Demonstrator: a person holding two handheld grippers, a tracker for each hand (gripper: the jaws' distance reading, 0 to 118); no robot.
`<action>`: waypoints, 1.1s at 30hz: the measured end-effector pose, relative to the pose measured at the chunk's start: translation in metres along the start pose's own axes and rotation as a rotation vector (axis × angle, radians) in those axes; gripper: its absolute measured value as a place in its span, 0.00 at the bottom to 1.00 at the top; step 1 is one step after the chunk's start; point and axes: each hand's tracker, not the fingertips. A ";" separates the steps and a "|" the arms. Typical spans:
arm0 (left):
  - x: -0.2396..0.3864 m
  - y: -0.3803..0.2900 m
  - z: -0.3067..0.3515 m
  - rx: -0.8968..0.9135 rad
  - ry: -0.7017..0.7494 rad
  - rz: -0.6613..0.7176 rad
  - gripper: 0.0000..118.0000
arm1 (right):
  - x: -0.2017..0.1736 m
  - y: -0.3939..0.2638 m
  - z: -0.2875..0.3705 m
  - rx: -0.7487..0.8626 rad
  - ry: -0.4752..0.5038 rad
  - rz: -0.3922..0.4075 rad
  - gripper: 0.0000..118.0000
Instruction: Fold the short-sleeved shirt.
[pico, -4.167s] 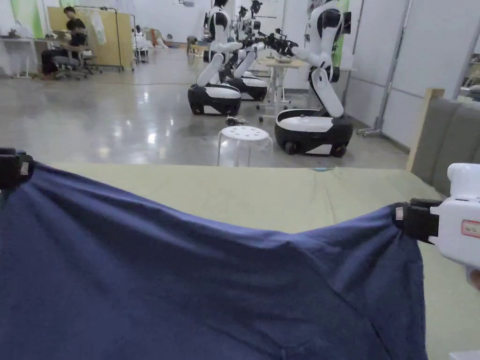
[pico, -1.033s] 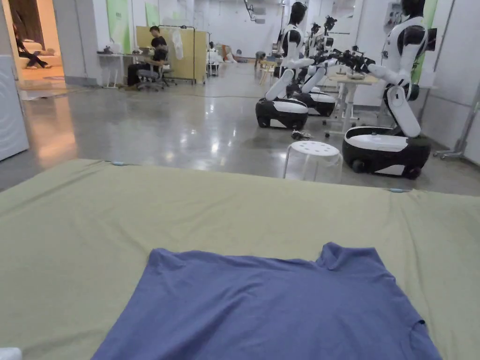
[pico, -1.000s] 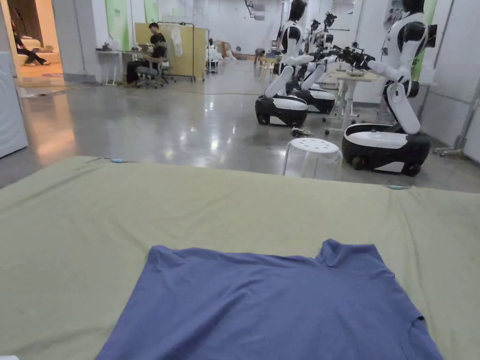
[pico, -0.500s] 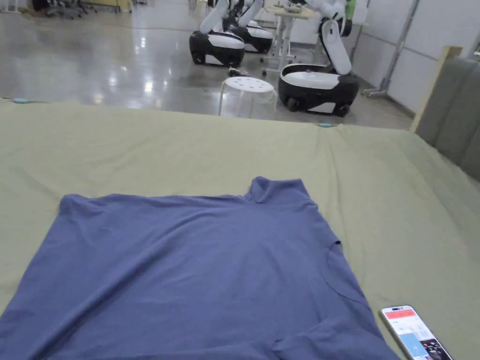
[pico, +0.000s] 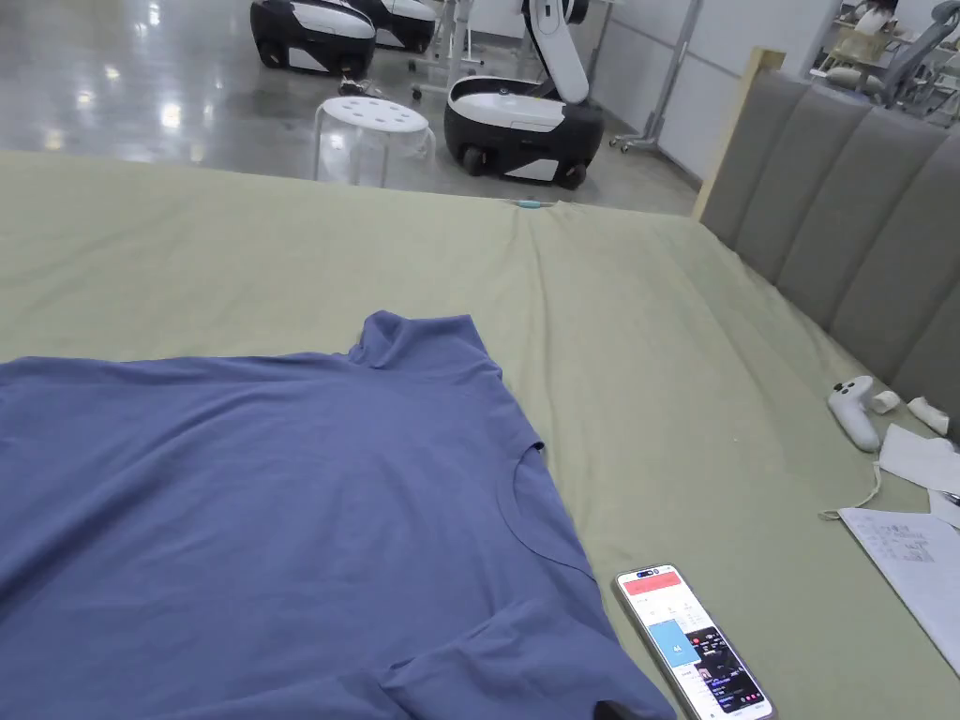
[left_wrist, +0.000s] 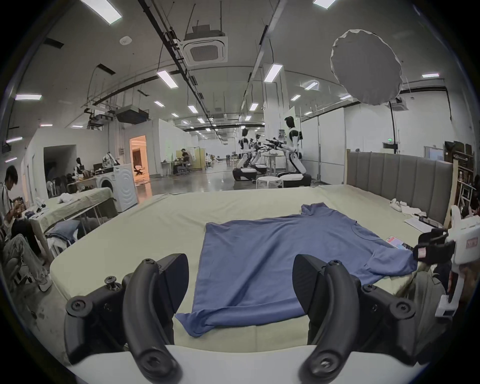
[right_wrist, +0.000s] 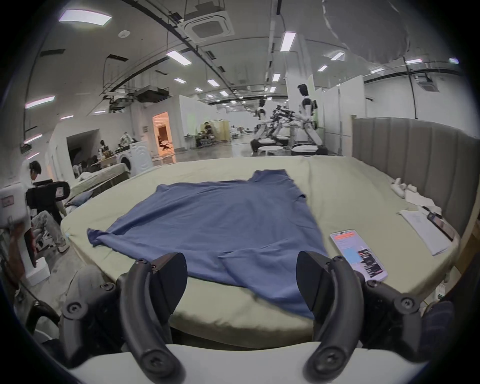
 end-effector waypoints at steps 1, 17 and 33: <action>-0.006 -0.005 0.000 0.002 -0.009 -0.010 0.70 | -0.002 -0.001 -0.005 -0.007 0.000 0.001 0.79; 0.004 0.010 -0.011 0.017 -0.097 -0.028 0.67 | 0.017 0.021 -0.015 0.007 -0.056 0.001 0.03; -0.022 0.004 -0.010 0.037 -0.042 0.034 0.03 | 0.021 0.038 -0.004 0.046 -0.111 -0.020 0.00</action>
